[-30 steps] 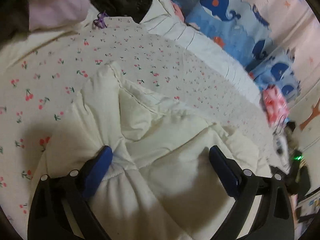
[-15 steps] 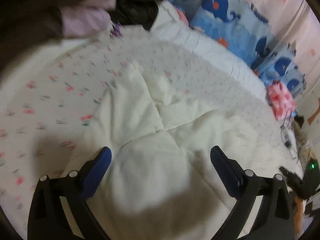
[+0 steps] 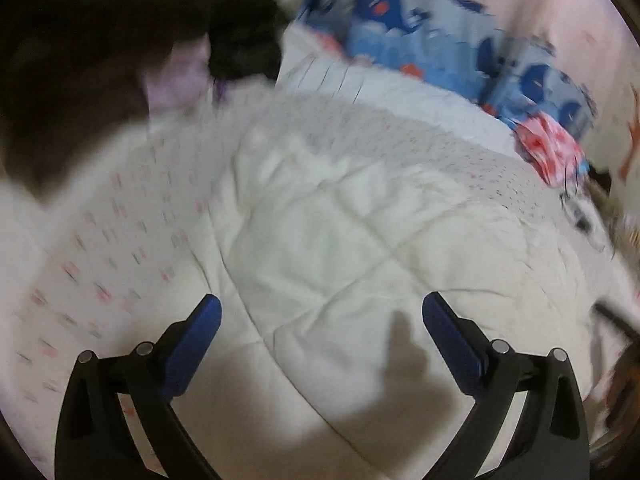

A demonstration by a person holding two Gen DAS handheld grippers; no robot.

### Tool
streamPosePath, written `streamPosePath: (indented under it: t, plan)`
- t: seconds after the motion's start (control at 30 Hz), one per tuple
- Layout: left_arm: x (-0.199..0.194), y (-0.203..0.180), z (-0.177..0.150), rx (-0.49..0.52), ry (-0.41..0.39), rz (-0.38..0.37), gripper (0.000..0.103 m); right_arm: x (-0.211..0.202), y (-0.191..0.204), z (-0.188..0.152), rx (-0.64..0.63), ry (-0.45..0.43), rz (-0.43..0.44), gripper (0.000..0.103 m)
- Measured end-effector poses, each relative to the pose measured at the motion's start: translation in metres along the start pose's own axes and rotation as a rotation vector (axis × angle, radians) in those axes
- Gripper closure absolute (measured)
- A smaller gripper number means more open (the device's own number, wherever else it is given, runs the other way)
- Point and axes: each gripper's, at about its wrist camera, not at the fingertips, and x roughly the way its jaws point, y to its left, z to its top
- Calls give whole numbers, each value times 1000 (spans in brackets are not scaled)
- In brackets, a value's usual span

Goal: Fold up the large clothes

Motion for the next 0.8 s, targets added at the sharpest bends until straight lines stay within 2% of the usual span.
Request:
streamPosePath:
  t: [0.07, 0.13, 0.23, 0.27, 0.3, 0.33, 0.37, 0.43, 0.5, 0.53, 0.63, 0.73, 0.8]
  plan:
    - [-14, -13, -2, 83, -49, 18, 6, -13, 21, 6, -39, -37, 21, 7]
    - [-19, -23, -3, 175, -45, 38, 6, -11, 40, 15, -76, -49, 39, 7]
    - [-19, -25, -5, 250, -52, 64, 6, 25, 58, 10, -96, 35, 33, 7]
    - [-15, -20, -8, 248, -28, 61, 6, 57, 61, -3, -114, 131, -9, 6]
    - [-6, -13, -12, 235, 30, 54, 6, 69, 65, -15, -141, 112, -13, 6]
    - [0, -10, -15, 221, 78, 35, 6, 71, 66, -20, -161, 69, -22, 6]
    - [9, -2, -19, 185, 127, -6, 6, 70, 66, -17, -160, 80, -30, 6]
    - [14, 9, -21, 142, 161, -50, 6, 65, 68, -11, -151, 122, -35, 6]
    - [11, 12, -20, 137, 165, -62, 6, 49, 65, -4, -122, 188, -8, 6]
    - [8, 14, -20, 130, 161, -68, 6, 38, 65, -6, -87, 197, 14, 6]
    - [-5, 22, -19, 88, 141, -136, 6, -21, 29, -16, 210, 141, 202, 6]
    - [-21, 40, -15, -21, 114, -254, 6, -52, -8, -35, 414, 134, 272, 6]
    - [-31, 51, -14, -92, 107, -321, 6, -64, -36, -60, 531, 143, 305, 6]
